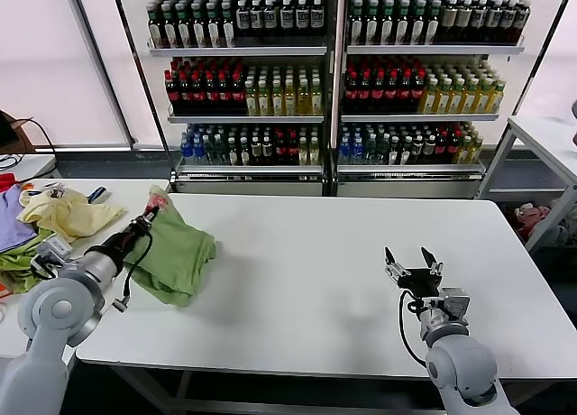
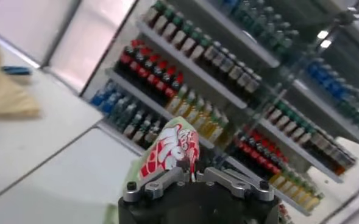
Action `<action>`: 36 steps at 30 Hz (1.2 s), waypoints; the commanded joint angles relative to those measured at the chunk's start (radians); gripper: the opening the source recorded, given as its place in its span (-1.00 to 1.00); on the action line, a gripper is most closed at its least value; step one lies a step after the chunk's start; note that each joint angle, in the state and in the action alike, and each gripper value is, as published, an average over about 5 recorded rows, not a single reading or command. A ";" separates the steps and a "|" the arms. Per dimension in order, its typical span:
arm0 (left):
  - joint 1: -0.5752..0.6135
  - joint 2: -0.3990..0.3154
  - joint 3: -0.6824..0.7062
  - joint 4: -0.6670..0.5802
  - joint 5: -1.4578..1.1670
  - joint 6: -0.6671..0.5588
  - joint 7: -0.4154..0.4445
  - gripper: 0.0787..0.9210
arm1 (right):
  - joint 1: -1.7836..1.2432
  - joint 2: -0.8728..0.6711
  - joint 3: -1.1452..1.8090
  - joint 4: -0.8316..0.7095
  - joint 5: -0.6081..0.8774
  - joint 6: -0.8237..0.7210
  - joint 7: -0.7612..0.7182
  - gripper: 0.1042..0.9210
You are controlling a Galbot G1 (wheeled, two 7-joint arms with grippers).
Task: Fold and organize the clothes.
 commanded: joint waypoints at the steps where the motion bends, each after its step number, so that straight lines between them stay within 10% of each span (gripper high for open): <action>1: -0.065 -0.184 0.370 -0.039 0.334 -0.007 -0.025 -0.95 | -0.013 0.003 0.010 0.019 -0.001 0.001 0.000 0.76; 18: -0.286 -0.472 0.699 0.369 0.580 -0.046 -0.027 -0.94 | -0.022 0.022 0.025 0.035 -0.020 0.009 -0.003 0.76; 36: -0.176 -0.347 0.672 0.211 0.779 -0.228 0.063 0.14 | 0.052 0.065 -0.089 -0.062 -0.042 0.002 0.011 0.76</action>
